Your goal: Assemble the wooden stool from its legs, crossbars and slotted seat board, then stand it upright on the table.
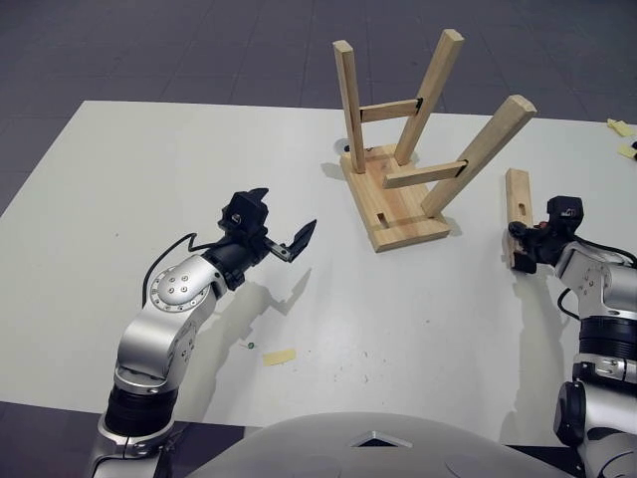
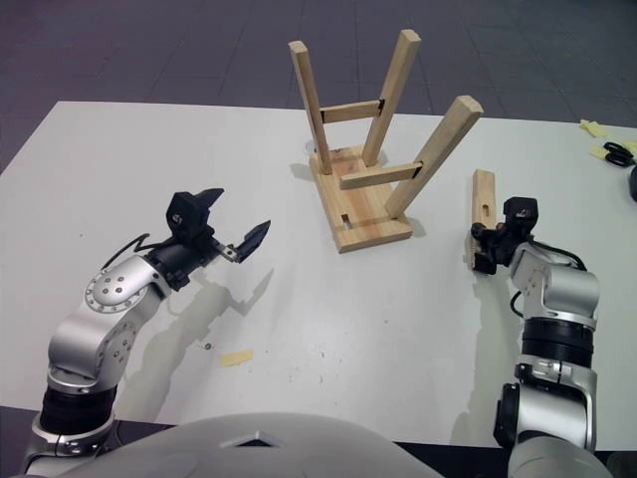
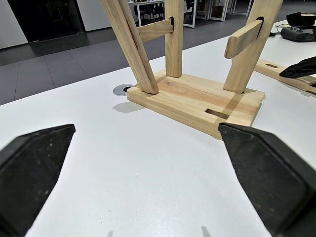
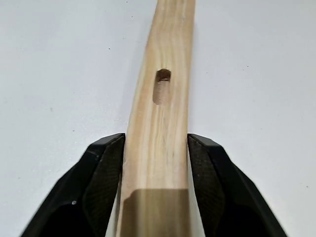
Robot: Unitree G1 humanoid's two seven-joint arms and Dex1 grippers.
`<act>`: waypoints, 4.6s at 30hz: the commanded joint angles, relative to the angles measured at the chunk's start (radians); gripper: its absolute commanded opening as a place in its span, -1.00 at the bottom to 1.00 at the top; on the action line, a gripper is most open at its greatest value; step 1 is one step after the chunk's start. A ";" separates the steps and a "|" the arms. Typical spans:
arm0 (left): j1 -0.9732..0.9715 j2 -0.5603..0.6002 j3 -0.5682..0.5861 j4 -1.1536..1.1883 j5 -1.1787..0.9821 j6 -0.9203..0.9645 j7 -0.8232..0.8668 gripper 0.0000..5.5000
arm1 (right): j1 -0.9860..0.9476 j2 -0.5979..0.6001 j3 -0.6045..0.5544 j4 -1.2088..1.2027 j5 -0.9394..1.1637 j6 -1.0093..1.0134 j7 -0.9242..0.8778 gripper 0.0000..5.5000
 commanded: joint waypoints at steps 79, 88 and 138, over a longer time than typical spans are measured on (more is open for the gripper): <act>-0.474 -0.117 0.241 0.110 -1.376 0.016 0.616 -0.57 | -0.022 0.142 0.375 -0.709 0.057 -0.642 0.448 -0.26; -0.507 -0.113 0.263 0.156 -1.192 -0.048 0.641 -0.62 | -0.005 0.158 0.314 -0.662 0.156 -0.495 0.381 0.03; -0.410 -0.088 0.205 0.192 -0.429 0.071 0.306 -0.63 | -0.080 -0.081 0.065 -0.578 0.581 -0.003 0.620 0.96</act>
